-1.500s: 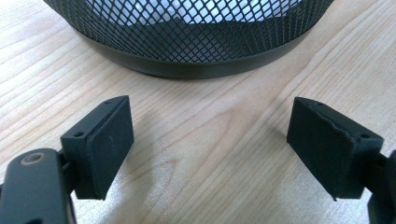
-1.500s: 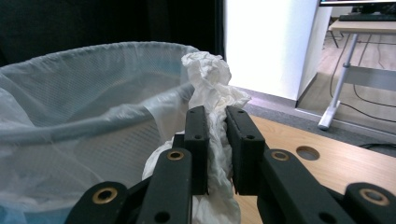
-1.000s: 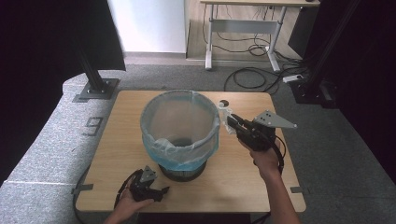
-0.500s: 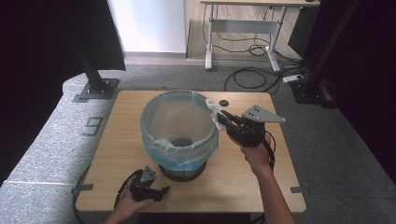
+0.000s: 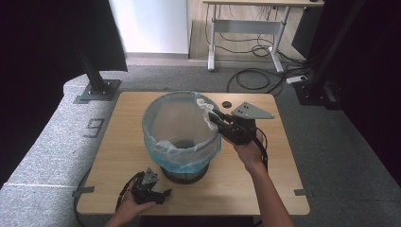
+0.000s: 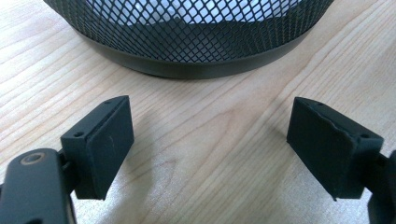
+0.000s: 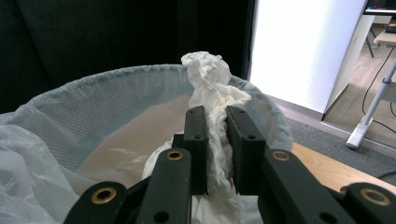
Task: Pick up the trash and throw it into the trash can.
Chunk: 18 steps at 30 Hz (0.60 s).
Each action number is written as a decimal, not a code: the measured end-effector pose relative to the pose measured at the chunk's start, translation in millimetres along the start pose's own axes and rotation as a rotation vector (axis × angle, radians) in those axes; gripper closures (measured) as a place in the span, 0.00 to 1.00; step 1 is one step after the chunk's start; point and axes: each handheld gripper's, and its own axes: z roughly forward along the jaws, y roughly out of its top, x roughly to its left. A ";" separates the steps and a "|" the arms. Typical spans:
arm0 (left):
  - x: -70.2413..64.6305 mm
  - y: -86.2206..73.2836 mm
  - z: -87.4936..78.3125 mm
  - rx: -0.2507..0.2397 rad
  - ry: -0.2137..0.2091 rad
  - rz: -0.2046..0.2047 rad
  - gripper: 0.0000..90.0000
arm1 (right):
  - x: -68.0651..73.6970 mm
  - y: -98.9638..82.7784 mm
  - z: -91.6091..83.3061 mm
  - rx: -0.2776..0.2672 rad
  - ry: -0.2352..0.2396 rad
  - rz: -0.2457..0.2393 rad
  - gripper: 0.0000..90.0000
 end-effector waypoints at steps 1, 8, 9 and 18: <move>0.0 0.0 0.0 0.000 0.000 0.000 0.16 | 0.0 0.0 0.0 0.000 0.000 0.000 0.87; 0.0 0.0 0.0 0.000 0.000 0.000 0.16 | 3.8 4.2 8.7 0.001 0.010 -0.005 0.87; 0.0 0.0 0.0 0.000 0.000 0.000 0.16 | 5.6 4.6 11.2 0.005 0.014 -0.005 0.87; 0.0 0.0 0.0 0.000 0.000 0.000 0.16 | 13.0 5.9 23.0 0.014 0.034 -0.014 0.86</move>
